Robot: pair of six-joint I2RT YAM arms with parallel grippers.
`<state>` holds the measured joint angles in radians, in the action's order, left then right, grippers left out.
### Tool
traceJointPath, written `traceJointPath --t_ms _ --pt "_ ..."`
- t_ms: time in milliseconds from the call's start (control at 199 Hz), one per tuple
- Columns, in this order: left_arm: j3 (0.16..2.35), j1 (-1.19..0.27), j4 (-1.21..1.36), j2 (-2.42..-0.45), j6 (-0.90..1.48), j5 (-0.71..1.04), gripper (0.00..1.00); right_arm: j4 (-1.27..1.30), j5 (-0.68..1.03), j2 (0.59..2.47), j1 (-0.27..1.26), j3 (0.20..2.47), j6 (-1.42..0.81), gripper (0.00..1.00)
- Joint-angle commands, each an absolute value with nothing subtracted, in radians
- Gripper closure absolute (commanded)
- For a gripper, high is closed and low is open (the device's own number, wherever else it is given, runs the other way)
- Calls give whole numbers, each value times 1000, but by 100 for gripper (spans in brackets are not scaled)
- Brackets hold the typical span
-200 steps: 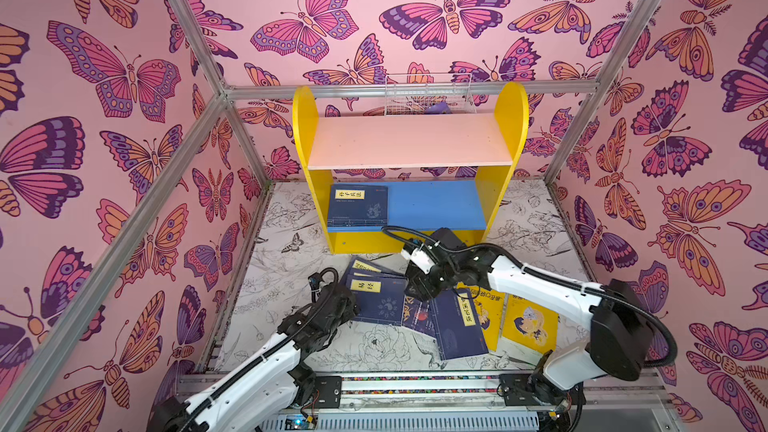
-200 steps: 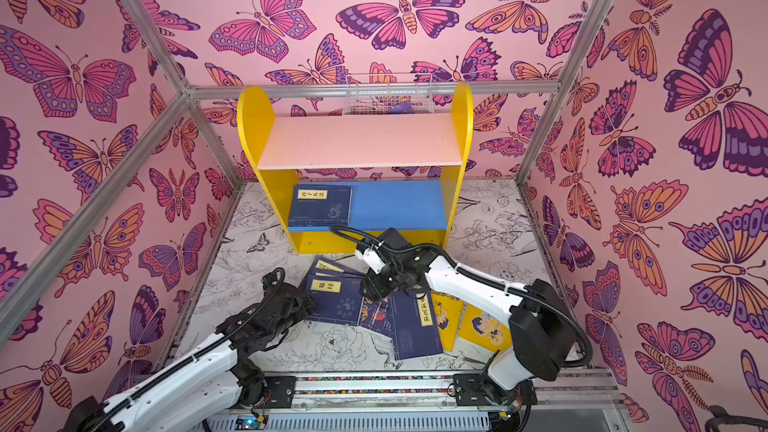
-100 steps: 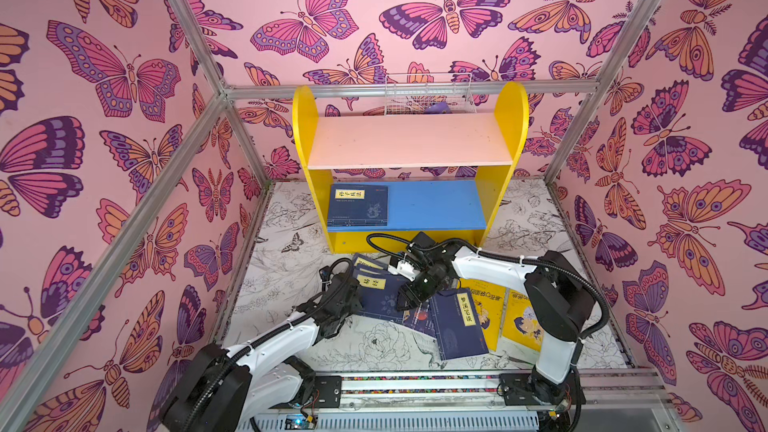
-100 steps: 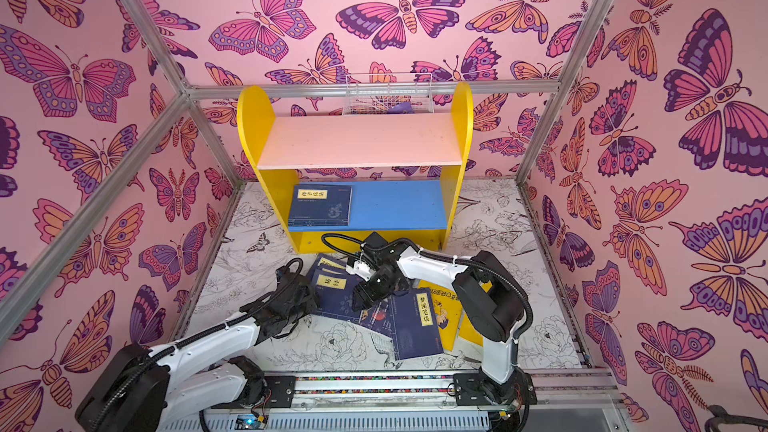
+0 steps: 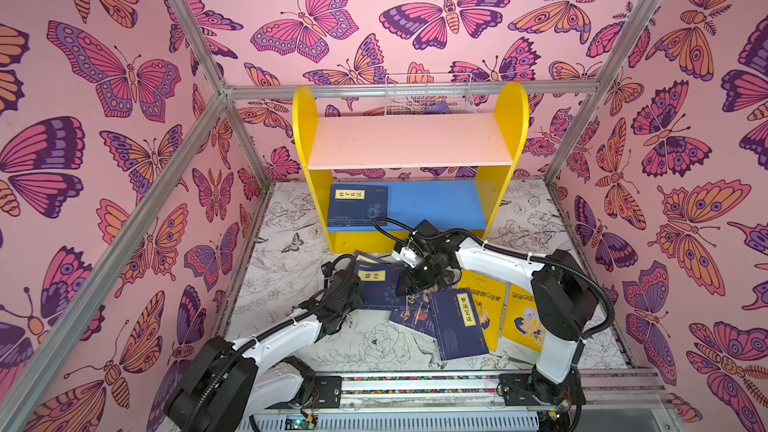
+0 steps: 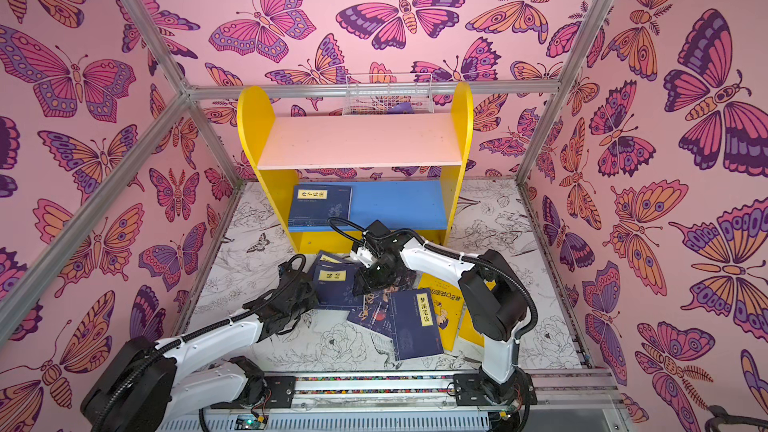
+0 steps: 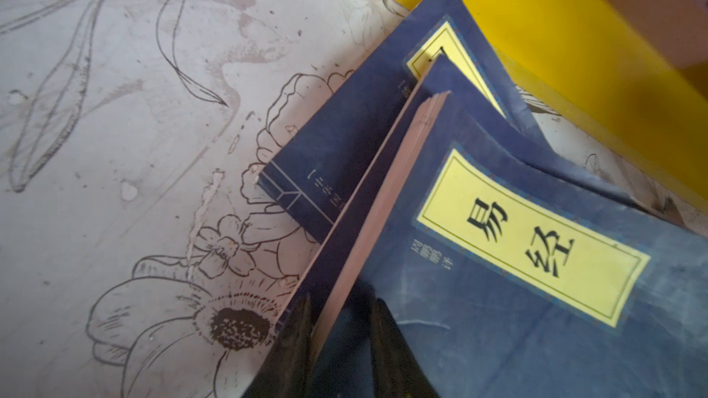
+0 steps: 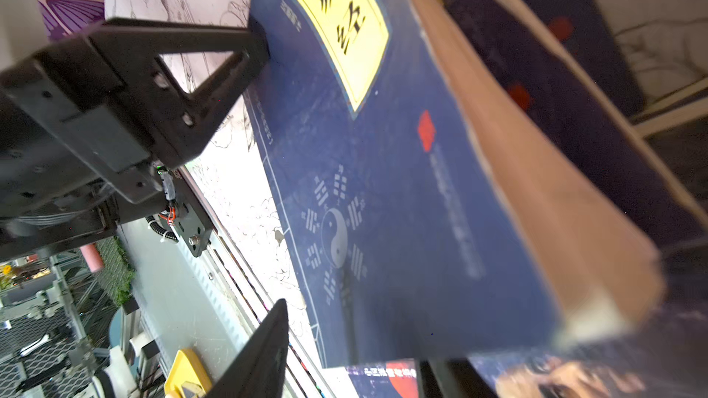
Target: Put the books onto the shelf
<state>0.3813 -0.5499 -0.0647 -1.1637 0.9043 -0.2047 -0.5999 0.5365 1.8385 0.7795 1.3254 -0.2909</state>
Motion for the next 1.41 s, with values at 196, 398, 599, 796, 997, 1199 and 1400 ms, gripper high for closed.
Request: traceJointPath --t_ms 196,398,599,796,997,1199,1400 --pt "366 -564 -103 -1225 852 -40 83 -551 529 1771 799 1396 -292 57" --pt "367 -568 -99 -1221 844 -37 87 -478 506 1774 800 1384 -320 71" --pt "339 -566 -101 -1162 857 -60 86 -454 456 1724 796 1349 -324 97" --pt "349 -560 -316 -960 997 -228 75 -443 491 1616 729 1311 -347 100" --pt "364 -547 -647 -669 1258 -420 75 -257 599 1478 636 1258 -475 100" --pt "352 -543 -705 -593 1287 -412 75 -87 617 1533 604 1325 -565 100" --pt "351 -543 -700 -657 1288 -368 75 112 601 1700 600 1445 -666 100"
